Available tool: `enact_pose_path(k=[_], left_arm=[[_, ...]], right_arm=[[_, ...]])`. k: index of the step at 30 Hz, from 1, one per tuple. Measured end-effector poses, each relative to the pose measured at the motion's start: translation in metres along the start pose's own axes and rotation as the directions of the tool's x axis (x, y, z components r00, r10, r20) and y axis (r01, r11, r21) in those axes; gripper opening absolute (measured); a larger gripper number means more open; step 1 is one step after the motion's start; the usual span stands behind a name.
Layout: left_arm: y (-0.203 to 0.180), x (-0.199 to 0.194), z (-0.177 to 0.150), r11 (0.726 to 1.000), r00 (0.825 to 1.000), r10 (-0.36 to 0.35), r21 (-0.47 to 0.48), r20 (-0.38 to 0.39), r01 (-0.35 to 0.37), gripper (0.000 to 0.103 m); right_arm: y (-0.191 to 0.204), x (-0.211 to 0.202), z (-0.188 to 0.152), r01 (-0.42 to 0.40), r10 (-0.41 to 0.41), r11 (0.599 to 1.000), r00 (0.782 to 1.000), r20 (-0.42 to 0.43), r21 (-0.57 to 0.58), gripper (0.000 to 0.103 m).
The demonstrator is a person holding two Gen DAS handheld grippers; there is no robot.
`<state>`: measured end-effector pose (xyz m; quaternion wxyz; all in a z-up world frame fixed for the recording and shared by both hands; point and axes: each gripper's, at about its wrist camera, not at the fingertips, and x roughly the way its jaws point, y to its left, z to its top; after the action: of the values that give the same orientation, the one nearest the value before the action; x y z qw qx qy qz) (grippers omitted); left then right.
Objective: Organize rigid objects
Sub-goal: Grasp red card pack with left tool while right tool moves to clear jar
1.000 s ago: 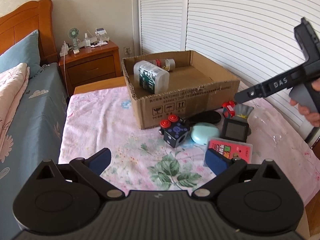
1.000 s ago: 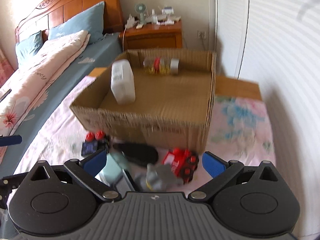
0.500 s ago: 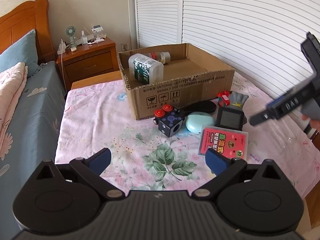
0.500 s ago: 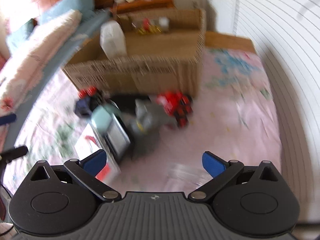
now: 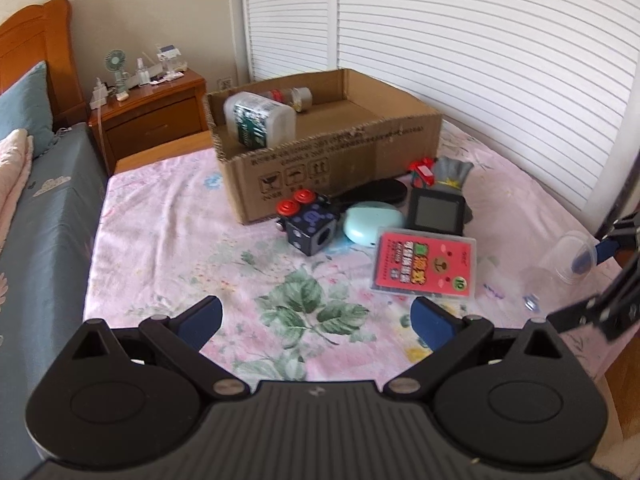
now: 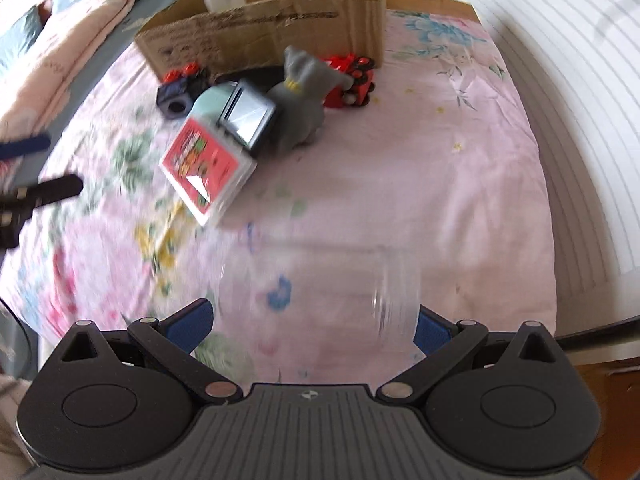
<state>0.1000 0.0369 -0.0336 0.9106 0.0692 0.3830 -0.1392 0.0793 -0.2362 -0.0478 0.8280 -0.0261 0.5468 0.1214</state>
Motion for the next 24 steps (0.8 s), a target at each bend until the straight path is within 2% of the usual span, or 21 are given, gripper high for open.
enact_pose_path(k=[6,13,18,24], left_arm=[[-0.014,0.013,0.001,0.999,0.999,-0.033,0.012,-0.031,0.033,0.1],[-0.036,0.033,0.005,0.996,0.996,-0.078,0.039,-0.037,0.08,0.1],[-0.051,0.052,0.009,0.989,0.99,-0.141,0.05,-0.018,0.142,0.1],[-0.062,0.076,0.013,0.982,0.986,-0.168,0.084,-0.012,0.168,0.1]], right_arm=[[0.016,0.006,-0.013,0.098,-0.094,0.992,0.994,0.062,-0.075,0.103],[0.016,0.002,-0.024,0.108,-0.094,0.99,0.985,0.146,-0.093,0.103],[0.013,0.003,-0.027,0.092,-0.078,0.992,0.984,0.162,-0.084,0.103],[0.012,0.003,-0.029,0.089,-0.073,0.992,0.982,0.174,-0.088,0.103]])
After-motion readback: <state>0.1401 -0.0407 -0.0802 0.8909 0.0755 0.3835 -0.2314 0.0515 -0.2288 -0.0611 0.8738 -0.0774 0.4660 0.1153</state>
